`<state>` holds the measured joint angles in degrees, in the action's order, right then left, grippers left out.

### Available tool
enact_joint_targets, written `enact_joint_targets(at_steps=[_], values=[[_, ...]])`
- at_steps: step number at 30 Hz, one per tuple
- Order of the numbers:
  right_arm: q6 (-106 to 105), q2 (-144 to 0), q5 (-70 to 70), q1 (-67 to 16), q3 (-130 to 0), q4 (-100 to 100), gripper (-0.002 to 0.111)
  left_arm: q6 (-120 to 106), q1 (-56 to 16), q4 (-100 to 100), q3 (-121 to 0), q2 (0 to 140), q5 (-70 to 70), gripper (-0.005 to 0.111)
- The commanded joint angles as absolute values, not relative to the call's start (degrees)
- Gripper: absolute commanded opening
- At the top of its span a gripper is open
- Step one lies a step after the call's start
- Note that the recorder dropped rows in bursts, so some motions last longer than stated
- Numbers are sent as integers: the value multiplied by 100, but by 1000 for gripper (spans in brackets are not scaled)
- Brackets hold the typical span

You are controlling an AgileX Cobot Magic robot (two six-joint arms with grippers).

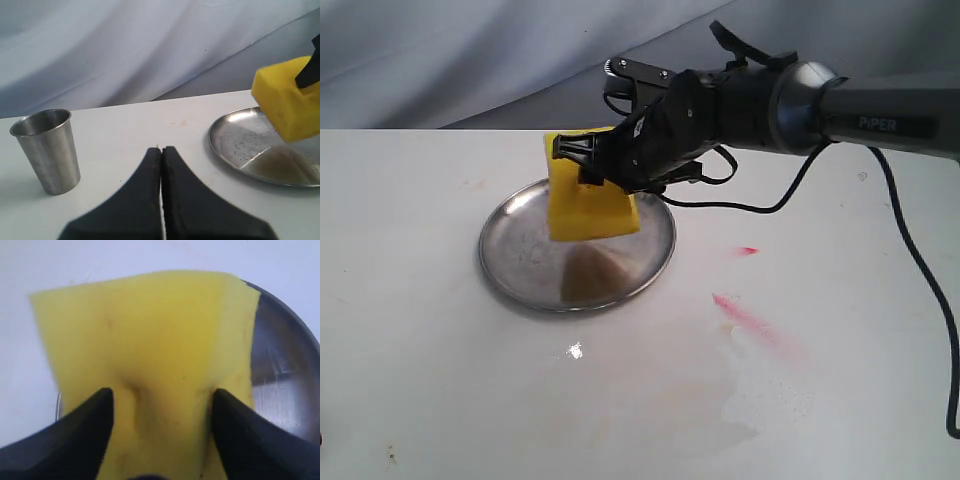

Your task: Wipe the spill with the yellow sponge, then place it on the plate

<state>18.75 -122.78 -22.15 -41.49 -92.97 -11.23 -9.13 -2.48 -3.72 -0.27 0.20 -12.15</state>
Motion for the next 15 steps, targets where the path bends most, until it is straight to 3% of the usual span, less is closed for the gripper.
enact_joint_targets(at_steps=[1, 8, 15], values=[[1778, -12150, -2454, -4115, -9349, -1158, 74, -915, -278, -394, 0, 0, -1177, 0], [1197, -11625, -2977, -4115, -9349, -1149, 74, -915, -278, -394, 0, 0, -1177, 0], [1293, -10217, -3242, -4249, -8304, -392, 36, -915, -278, -394, 0, 0, -1177, 0]])
